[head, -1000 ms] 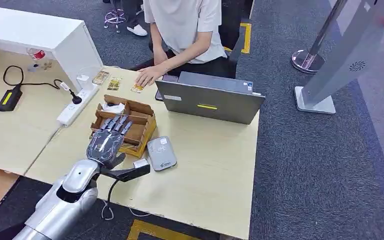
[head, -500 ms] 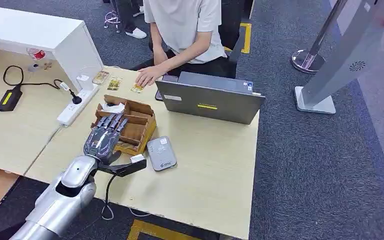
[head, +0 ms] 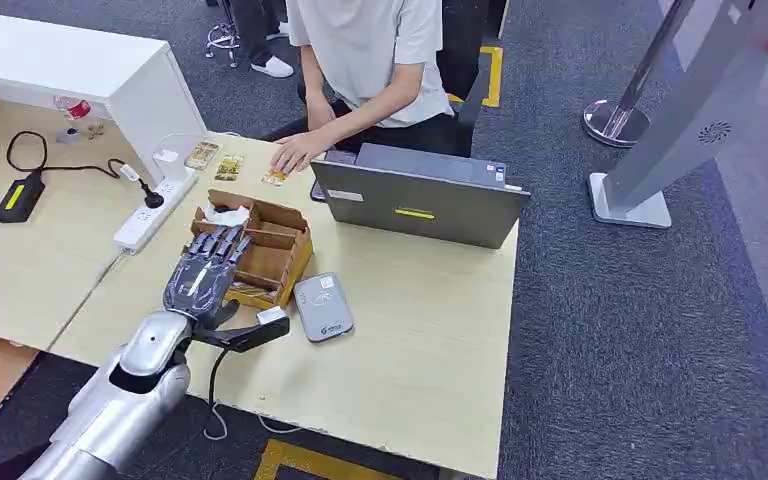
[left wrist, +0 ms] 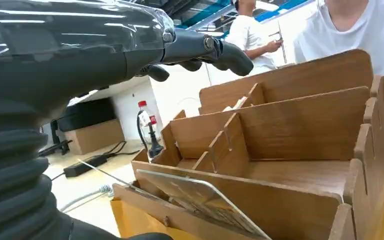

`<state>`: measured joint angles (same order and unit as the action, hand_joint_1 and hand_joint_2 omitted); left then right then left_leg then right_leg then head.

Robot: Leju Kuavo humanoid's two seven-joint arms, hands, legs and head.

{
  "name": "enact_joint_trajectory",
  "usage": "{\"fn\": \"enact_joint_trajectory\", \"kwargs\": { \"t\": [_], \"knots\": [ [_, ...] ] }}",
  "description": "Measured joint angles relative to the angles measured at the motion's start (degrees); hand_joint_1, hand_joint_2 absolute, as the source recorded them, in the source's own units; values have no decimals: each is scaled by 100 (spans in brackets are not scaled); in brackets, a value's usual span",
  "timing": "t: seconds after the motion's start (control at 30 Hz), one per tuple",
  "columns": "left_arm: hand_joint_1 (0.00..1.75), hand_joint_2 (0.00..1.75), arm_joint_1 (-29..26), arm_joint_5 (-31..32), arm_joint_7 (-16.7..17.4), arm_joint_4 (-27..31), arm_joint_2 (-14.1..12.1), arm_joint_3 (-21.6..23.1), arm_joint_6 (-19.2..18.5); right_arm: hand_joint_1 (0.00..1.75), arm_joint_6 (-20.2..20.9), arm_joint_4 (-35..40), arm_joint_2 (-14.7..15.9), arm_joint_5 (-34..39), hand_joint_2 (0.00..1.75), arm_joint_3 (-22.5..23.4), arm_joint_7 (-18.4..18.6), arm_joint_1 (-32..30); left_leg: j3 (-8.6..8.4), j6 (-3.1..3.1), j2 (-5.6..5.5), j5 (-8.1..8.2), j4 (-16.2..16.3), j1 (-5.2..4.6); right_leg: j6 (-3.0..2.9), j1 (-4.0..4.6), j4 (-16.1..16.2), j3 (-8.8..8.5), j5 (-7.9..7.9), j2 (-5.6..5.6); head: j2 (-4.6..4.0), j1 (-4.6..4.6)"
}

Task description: Pass the card to the sensor for recognition and then transmit it.

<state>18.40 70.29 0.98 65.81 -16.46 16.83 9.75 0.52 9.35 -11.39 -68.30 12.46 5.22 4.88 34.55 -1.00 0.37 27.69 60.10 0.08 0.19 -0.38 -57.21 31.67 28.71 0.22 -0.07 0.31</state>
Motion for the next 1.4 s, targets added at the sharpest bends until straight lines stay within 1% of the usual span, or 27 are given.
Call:
{"fn": "enact_joint_trajectory", "kwargs": {
  "t": [0.27,0.57,0.6,0.77,0.87,1.33,1.4],
  "knots": [
    [0,175,-12,31,-190,-28,9,-2,74,0,20,0,0,-39,0,-52,-35,0,0,0,0,0,0,0,0,0,0,0,0,0,0,0],
    [0,175,-33,33,-302,-42,7,-2,114,0,44,0,0,-74,0,-85,-35,1,0,0,0,0,0,0,0,0,0,-1,0,0,0,0],
    [175,175,-36,31,-301,-42,7,-2,122,0,44,0,0,-76,0,-90,-35,1,0,0,0,0,0,0,0,0,0,-1,0,0,0,0],
    [175,175,-41,-22,-330,-42,4,-4,122,0,70,0,0,-83,0,-94,-37,2,0,0,0,0,0,0,0,0,0,-1,0,0,0,0],
    [175,175,-49,-92,-409,-44,-2,-22,90,0,81,0,0,-96,0,-96,-39,2,0,0,0,0,0,0,0,0,0,-1,0,0,0,0],
    [175,175,-66,-223,-485,-44,-33,-76,-7,0,85,0,0,-135,0,-98,-41,3,0,0,0,0,0,0,0,0,0,-1,0,0,0,2],
    [175,175,-66,-190,-485,-44,-37,-87,131,0,92,0,0,-140,0,-98,-57,3,0,0,0,0,0,0,0,0,0,0,0,0,0,0]
  ]
}}
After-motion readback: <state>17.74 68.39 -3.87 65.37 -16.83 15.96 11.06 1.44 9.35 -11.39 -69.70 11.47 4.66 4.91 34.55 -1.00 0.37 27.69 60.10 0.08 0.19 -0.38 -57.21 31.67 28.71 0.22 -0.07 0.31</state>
